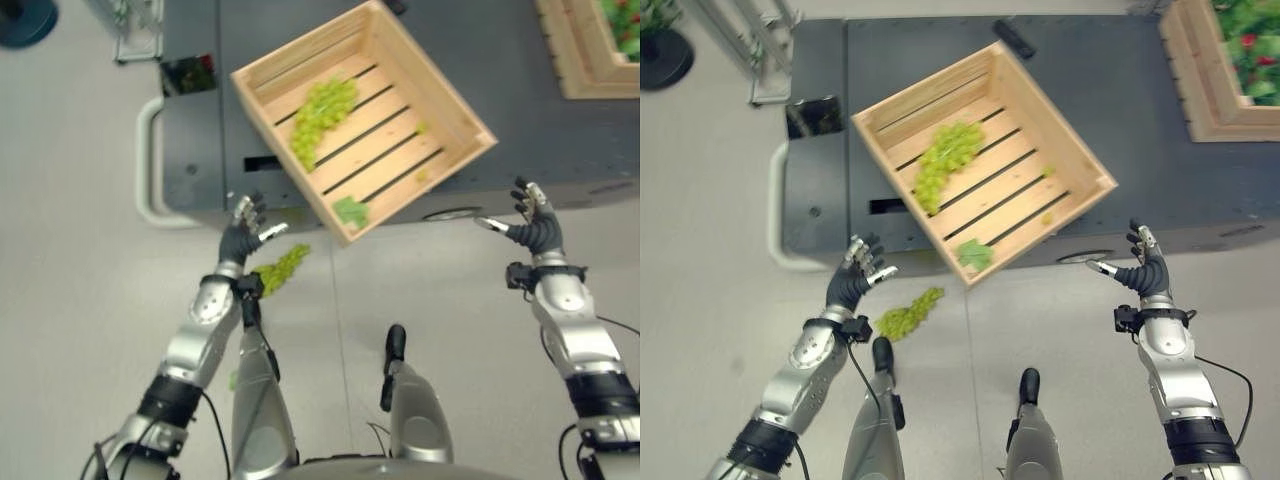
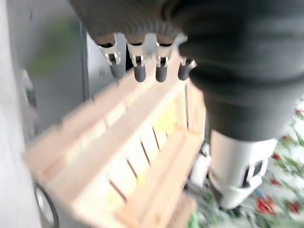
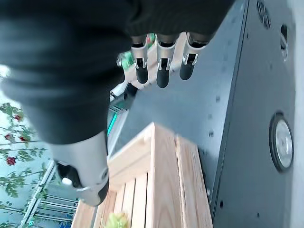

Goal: Pick up the fruits from the basket on one side to the basket on the other side

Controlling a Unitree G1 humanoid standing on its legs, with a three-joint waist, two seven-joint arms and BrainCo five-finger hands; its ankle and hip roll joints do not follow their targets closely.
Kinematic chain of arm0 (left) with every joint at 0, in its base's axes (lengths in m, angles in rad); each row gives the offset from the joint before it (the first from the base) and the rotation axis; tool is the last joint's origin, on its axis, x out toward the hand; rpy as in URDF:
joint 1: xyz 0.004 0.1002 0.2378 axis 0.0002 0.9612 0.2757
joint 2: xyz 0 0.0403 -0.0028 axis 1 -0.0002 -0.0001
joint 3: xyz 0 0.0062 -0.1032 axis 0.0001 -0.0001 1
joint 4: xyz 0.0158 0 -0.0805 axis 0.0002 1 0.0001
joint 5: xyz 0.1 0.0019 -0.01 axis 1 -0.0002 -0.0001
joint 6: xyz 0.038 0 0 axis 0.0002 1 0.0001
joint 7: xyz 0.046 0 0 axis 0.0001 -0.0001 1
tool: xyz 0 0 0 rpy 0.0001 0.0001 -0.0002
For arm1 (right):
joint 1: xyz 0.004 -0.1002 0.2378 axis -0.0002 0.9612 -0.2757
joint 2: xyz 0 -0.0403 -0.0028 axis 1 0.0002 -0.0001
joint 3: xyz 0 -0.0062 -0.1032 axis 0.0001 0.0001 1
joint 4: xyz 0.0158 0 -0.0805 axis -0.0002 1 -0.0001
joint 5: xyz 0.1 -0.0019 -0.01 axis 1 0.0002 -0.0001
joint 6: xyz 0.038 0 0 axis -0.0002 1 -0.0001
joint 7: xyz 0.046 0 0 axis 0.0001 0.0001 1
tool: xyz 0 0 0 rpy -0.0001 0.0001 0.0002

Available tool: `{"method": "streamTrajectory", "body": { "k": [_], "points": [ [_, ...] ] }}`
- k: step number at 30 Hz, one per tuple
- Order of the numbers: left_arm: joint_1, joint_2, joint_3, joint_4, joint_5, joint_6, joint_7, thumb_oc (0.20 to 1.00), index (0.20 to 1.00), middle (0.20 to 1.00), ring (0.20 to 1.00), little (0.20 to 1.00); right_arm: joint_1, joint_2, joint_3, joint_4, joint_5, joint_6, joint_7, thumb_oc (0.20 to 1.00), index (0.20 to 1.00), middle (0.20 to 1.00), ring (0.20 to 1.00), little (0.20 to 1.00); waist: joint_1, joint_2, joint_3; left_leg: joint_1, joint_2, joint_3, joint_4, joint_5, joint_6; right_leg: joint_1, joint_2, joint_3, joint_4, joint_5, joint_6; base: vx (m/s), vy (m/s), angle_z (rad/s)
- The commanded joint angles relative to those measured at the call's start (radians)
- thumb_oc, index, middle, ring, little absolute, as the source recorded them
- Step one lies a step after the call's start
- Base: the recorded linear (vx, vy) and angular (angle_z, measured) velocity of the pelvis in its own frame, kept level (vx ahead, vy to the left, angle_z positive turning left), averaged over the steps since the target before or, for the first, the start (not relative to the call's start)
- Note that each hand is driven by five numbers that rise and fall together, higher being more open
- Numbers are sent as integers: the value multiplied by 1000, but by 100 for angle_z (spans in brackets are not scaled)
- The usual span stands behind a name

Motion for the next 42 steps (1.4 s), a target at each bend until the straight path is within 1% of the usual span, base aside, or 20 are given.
{"method": "streamTrajectory", "body": {
  "k": [1, 2, 3, 4, 6, 8, 12, 13, 19, 23, 24, 26, 27, 30, 32, 34, 37, 38, 39, 42],
  "points": [
    [-24, 40, 26, -56, -3, -42, -25, 1000, 1000, 1000, 1000, 1000, -60, -36, 20, -70, 34, -42, 25, 1000, 1000, 1000, 1000, 1000, 36, -37, -49, -16, -36, -122, 227, -164, -35, -7, -16, 9, -9, -94, -43, 30, -259, -2],
    [-4, 24, 25, -57, -11, -37, -26, 1000, 1000, 1000, 1000, 1000, -80, -56, 39, -55, 16, -38, 16, 1000, 1000, 1000, 1000, 1000, 48, -28, -52, -20, -40, -162, 254, -58, -54, 16, 6, 16, -14, -113, -68, 4, -179, 2],
    [-4, 23, 26, -57, -11, -37, -27, 1000, 1000, 1000, 1000, 1000, -82, -56, 41, -54, 16, -38, 16, 1000, 1000, 1000, 1000, 1000, 46, -27, -52, -20, -39, -164, 255, -58, -54, 17, 7, 15, -14, -113, -69, 99, -307, -8],
    [15, 25, 22, -68, -7, -36, -35, 1000, 1000, 1000, 1000, 1000, -132, -77, 95, -54, 2, -31, 39, 1000, 1000, 1000, 1000, 1000, 81, -24, -59, -15, -193, -272, 262, -175, -33, 16, 32, 62, -4, -126, -85, 120, -251, -14],
    [15, 15, 12, -63, -3, -32, -47, 1000, 1000, 1000, 1000, 1000, -164, -94, 118, -34, 0, -23, 46, 1000, 1000, 1000, 1000, 1000, 84, -18, -66, -35, -244, -259, 234, -214, -13, 51, 62, 74, -30, -128, -100, 107, -292, -8],
    [6, 5, -15, -55, -7, -34, -36, 1000, 1000, 1000, 1000, 1000, -196, -93, 144, -10, -2, -20, 28, 1000, 1000, 1000, 1000, 1000, 95, 12, -84, -83, -273, -262, 128, -177, -11, 59, 101, 74, -56, -151, -114, 135, -126, -22],
    [-6, -7, -25, -43, 0, -29, -27, 1000, 1000, 1000, 1000, 1000, -209, -90, 153, -1, 4, -20, 22, 1000, 1000, 1000, 1000, 1000, 97, 33, -86, -81, -257, -240, -4, -99, -24, 94, 127, 57, -78, -167, -116, 184, -25, -11],
    [-4, -12, -25, -36, 7, -26, -25, 1000, 1000, 1000, 1000, 1000, -214, -80, 158, 6, -6, -18, 12, 1000, 1000, 1000, 1000, 1000, 101, 35, -92, -103, -249, -185, -48, -82, -19, 123, 134, 41, -101, -173, -115, 124, -13, 17],
    [3, -9, -31, -22, 22, -12, -24, 1000, 1000, 1000, 1000, 1000, -209, -28, 160, -20, -47, -10, 22, 1000, 1000, 1000, 1000, 1000, 113, 4, -144, -50, -260, -162, -106, -84, 14, 183, 124, 33, -73, -213, -84, 279, 33, 5],
    [-13, 5, -35, -25, 29, -14, -20, 1000, 1000, 1000, 1000, 1000, -238, -15, 170, -31, -60, -12, 19, 1000, 1000, 1000, 1000, 1000, 117, -23, -159, -38, -278, -132, -122, -114, 57, 111, 82, 27, 78, -198, -35, 129, 101, -10],
    [-33, 18, -39, -24, 48, -14, -7, 1000, 1000, 1000, 1000, 1000, -246, -7, 173, -40, -71, -11, 18, 1000, 1000, 1000, 1000, 1000, 106, -25, -143, -15, -288, -131, -124, -131, 78, 31, 68, 49, 241, -146, -7, 75, 122, -27],
    [-60, 29, -44, -18, 55, -22, 11, 1000, 1000, 1000, 1000, 1000, -279, -4, 194, -30, -83, -9, 14, 1000, 1000, 1000, 1000, 1000, 84, -5, -102, 28, -281, -138, -139, -140, 92, -99, 134, 99, 433, -113, 2, 62, 118, -16],
    [-66, 34, -41, -19, 60, -28, 12, 1000, 1000, 1000, 1000, 1000, -300, -12, 197, -22, -92, -8, 10, 1000, 1000, 1000, 1000, 1000, 81, 4, -90, 44, -282, -141, -149, -144, 95, -147, 141, 107, 436, -109, -2, 64, 48, 18],
    [-85, 42, -37, -11, 39, -37, 28, 1000, 1000, 1000, 1000, 1000, -353, -24, 223, 18, -110, 5, 0, 1000, 1000, 1000, 1000, 1000, 89, 8, -83, 60, -260, -146, -175, -145, 82, -163, 51, 93, 278, -98, -18, 125, -77, 18],
    [-109, 52, -51, -5, 29, -39, 39, 1000, 1000, 1000, 1000, 1000, -412, -60, 262, 47, -133, 14, -6, 1000, 1000, 1000, 1000, 1000, 89, -6, -74, 61, -266, -159, -177, -165, 63, -162, -26, 86, 10, -14, -8, 116, -202, 9],
    [-103, 63, -61, -9, 29, -43, 44, 1000, 1000, 1000, 1000, 1000, -453, -103, 302, 77, -157, 25, -9, 1000, 1000, 1000, 1000, 1000, 81, -21, -70, 67, -287, -169, -168, -175, 65, -167, 9, 132, -72, 22, -2, 107, -145, 21],
    [-93, 61, -67, -20, 20, -53, 39, 1000, 1000, 1000, 1000, 1000, -546, -190, 368, 134, -208, 56, 5, 1000, 1000, 1000, 1000, 1000, 98, -60, -88, 37, -306, -156, -146, -192, 57, -131, -17, 113, -141, 63, 9, 33, -95, 43],
    [-93, 60, -65, -20, 20, -53, 39, 1000, 1000, 1000, 1000, 1000, -553, -190, 373, 139, -207, 54, 5, 1000, 1000, 1000, 1000, 1000, 95, -58, -88, 35, -306, -156, -145, -192, 57, -129, -17, 112, -145, 65, 9, 8, -172, 18],
    [-80, 57, -77, -33, -2, -60, 37, 1000, 1000, 1000, 1000, 1000, -674, -261, 468, 210, -219, 58, 16, 1000, 1000, 1000, 1000, 1000, 106, -66, -92, 17, -295, -153, -146, -186, 46, -129, -20, 91, -163, 86, 12, 3, -117, -25],
    [-79, 62, -104, -46, -13, -60, 32, 1000, 1000, 1000, 1000, 1000, -845, -328, 608, 319, -224, 58, 24, 1000, 1000, 1000, 1000, 1000, 121, -67, -84, -9, -269, -168, -153, -161, 26, -132, -5, 77, -142, 60, 4, 39, -118, -13]
  ]
}}
